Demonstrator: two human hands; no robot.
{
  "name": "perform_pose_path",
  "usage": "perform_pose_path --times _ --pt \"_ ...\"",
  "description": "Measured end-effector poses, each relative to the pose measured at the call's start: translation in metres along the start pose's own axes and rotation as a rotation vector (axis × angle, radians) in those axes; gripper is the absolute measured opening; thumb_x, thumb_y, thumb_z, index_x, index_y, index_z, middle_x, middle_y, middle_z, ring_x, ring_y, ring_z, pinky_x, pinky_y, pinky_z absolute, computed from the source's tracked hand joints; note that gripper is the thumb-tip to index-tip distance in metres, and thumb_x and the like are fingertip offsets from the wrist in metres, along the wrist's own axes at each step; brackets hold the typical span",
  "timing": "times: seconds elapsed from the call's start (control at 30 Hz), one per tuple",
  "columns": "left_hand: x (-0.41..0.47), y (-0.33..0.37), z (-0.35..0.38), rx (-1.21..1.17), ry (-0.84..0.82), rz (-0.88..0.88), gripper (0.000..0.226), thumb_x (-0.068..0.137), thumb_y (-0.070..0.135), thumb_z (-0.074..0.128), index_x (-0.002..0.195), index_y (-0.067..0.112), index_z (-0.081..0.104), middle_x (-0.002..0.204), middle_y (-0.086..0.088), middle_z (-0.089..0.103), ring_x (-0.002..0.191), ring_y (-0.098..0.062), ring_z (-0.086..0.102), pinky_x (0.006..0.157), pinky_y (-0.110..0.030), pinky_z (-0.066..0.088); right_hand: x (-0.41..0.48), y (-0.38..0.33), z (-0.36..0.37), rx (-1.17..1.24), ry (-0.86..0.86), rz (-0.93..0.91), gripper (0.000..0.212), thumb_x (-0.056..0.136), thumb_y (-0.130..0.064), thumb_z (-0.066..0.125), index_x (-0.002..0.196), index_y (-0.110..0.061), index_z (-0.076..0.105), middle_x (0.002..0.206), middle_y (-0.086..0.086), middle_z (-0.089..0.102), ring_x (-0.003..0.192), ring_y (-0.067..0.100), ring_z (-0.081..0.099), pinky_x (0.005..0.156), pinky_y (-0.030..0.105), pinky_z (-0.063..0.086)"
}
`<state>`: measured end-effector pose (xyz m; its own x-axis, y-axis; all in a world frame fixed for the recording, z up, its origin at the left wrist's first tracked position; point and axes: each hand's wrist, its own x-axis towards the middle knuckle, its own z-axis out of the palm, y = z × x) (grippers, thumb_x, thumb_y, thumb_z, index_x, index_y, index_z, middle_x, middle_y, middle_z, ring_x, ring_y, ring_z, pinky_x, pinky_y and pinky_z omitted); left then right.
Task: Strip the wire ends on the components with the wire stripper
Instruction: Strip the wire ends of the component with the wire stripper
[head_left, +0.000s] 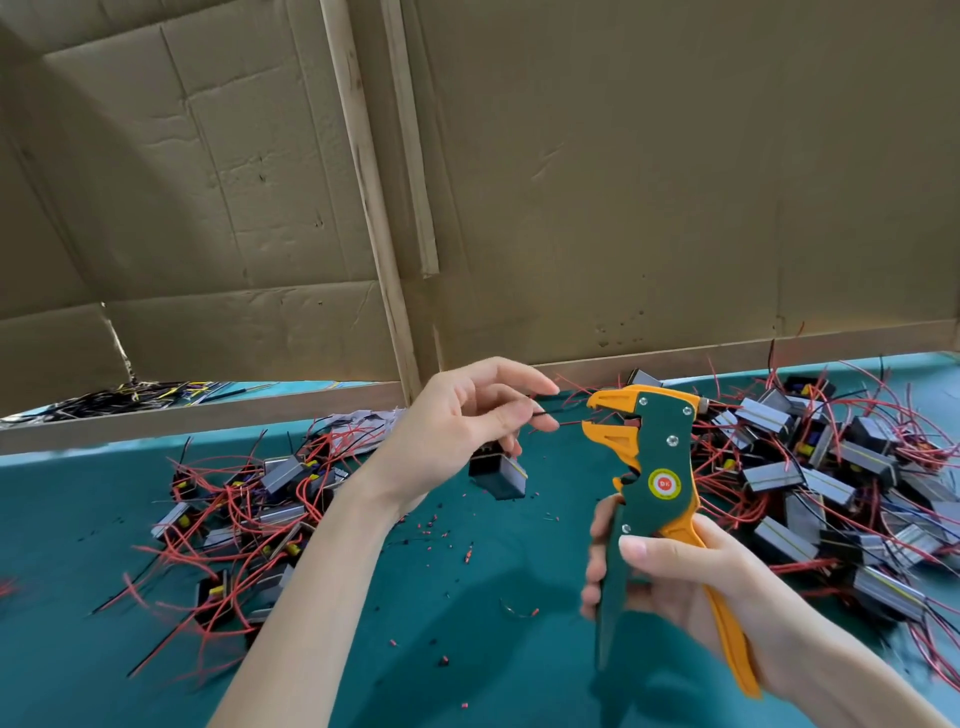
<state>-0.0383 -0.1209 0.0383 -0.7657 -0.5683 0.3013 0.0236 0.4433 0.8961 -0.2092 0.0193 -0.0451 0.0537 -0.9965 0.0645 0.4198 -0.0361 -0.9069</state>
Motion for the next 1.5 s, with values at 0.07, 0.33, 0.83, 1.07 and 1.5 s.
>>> perform_pose_path --times 0.07,0.33,0.83,1.07,1.5 --pt "0.001 0.000 0.001 -0.055 -0.021 -0.022 0.016 0.094 0.010 0.058 0.107 0.018 0.060 0.079 -0.001 0.073 0.078 -0.030 0.052 0.066 -0.021 0.048 0.000 -0.001 0.001 0.019 0.006 0.006 0.051 0.051 -0.023 0.095 0.090 -0.002 0.071 0.080 0.028 0.061 0.073 0.042 0.064 0.071 0.051 0.055" --pt "-0.001 0.004 0.005 -0.021 -0.053 -0.063 0.009 0.090 0.013 0.064 0.083 0.017 0.068 0.079 -0.006 0.075 0.059 -0.012 0.051 0.060 -0.017 0.047 -0.002 -0.007 0.005 0.009 -0.043 0.015 0.036 0.057 -0.015 0.086 0.086 -0.002 0.070 0.078 0.027 0.061 0.071 0.040 0.064 0.071 0.051 0.055" --pt "-0.002 0.010 0.012 0.018 -0.090 -0.107 0.008 0.091 0.011 0.063 0.084 0.010 0.066 0.070 -0.003 0.071 0.055 -0.011 0.046 0.058 -0.017 0.045 -0.005 -0.008 0.004 -0.058 -0.068 0.026 0.026 0.065 -0.012 0.078 0.087 -0.002 0.067 0.077 0.028 0.060 0.070 0.041 0.063 0.070 0.049 0.054" --pt "-0.003 0.008 0.007 0.051 -0.102 -0.107 0.008 0.090 0.012 0.065 0.086 0.007 0.069 0.068 -0.003 0.070 0.055 -0.011 0.047 0.058 -0.018 0.044 -0.011 -0.005 0.010 -0.171 0.055 0.031 0.041 0.055 -0.032 0.093 0.074 -0.008 0.065 0.063 0.025 0.055 0.055 0.035 0.057 0.055 0.041 0.051" --pt "0.001 -0.006 -0.004 0.152 -0.019 -0.194 0.008 0.092 0.016 0.063 0.085 0.016 0.067 0.072 0.001 0.072 0.062 -0.012 0.056 0.061 -0.020 0.048 0.001 0.006 0.007 -0.009 0.028 0.009 0.043 0.051 -0.015 0.091 0.085 0.000 0.069 0.079 0.030 0.060 0.070 0.045 0.063 0.069 0.051 0.056"
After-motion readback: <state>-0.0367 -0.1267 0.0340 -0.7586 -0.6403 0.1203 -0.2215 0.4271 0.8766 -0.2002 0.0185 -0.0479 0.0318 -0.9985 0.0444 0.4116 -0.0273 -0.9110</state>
